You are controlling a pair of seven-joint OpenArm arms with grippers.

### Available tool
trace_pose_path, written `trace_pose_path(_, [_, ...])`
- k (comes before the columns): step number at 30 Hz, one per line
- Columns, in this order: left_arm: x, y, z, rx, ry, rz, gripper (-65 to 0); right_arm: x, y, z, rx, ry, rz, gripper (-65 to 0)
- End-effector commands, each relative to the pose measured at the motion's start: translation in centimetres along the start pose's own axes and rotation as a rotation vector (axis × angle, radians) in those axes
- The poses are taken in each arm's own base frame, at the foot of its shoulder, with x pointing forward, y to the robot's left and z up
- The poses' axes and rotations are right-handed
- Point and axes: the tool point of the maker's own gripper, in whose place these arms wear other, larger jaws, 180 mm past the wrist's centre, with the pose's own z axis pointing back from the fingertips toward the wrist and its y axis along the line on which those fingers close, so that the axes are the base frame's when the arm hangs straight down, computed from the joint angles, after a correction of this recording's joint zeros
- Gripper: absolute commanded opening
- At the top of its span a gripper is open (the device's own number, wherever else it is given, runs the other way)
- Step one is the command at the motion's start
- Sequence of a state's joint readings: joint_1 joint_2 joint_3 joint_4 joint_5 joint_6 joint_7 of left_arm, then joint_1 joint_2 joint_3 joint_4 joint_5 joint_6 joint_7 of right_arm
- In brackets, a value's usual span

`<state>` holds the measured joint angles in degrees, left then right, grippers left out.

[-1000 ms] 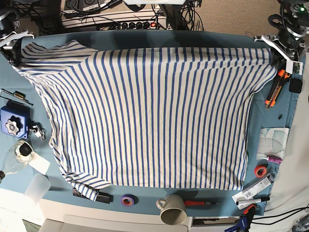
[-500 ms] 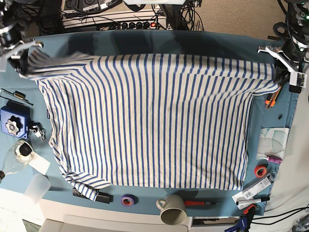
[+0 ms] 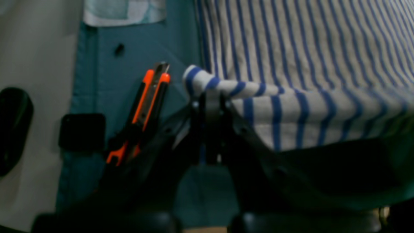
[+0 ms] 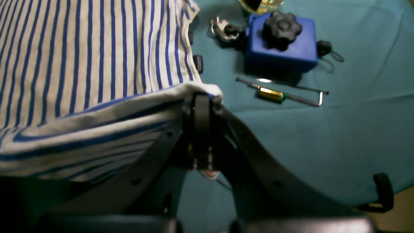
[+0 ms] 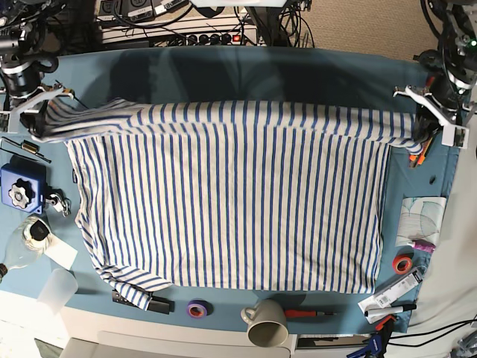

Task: Fold the T-shirt properly
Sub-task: 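Lift the collar edge and fold it toward the hem with both grippers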

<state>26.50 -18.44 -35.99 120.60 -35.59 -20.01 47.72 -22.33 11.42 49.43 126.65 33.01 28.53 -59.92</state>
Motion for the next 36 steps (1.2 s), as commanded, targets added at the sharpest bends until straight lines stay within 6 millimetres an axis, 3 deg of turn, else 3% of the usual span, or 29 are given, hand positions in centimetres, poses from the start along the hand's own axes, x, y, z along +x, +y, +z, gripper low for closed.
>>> trace_pose_path(1, [1.3, 0.0, -0.1, -0.006, -0.046, -0.013, -65.0, 1.5, -0.3, 0.1, -0.008, -0.055, 0.014, -65.0])
trace_pose_path(7, [0.6, -0.4, -2.4, -0.006, -0.011, -0.039, -65.0, 0.8, -2.3, -1.7, -0.013, -0.033, -0.028, -65.0])
trace_pose_path(17, [3.7, 0.0, -3.4, 0.021, -0.104, -0.035, -65.0, 0.7, -5.5, -5.3, -0.022, -0.022, -0.127, -65.0])
trace_pose_path(26, [6.0, -0.3, -4.1, 0.018, -0.160, -0.075, -65.0, -0.1, -1.7, -9.2, 0.070, 0.049, -0.080, -65.0])
trace_pose_path(30, [5.1, -1.3, -6.3, -0.005, -0.105, -0.150, -65.0, 0.8, -1.4, -10.4, 0.087, 0.033, -0.108, -65.0])
trace_pose_path(36, [5.6, 0.1, -9.3, 0.053, -0.080, -0.100, -65.0, 1.3, -1.6, -12.0, 0.099, 0.024, -0.173, -65.0])
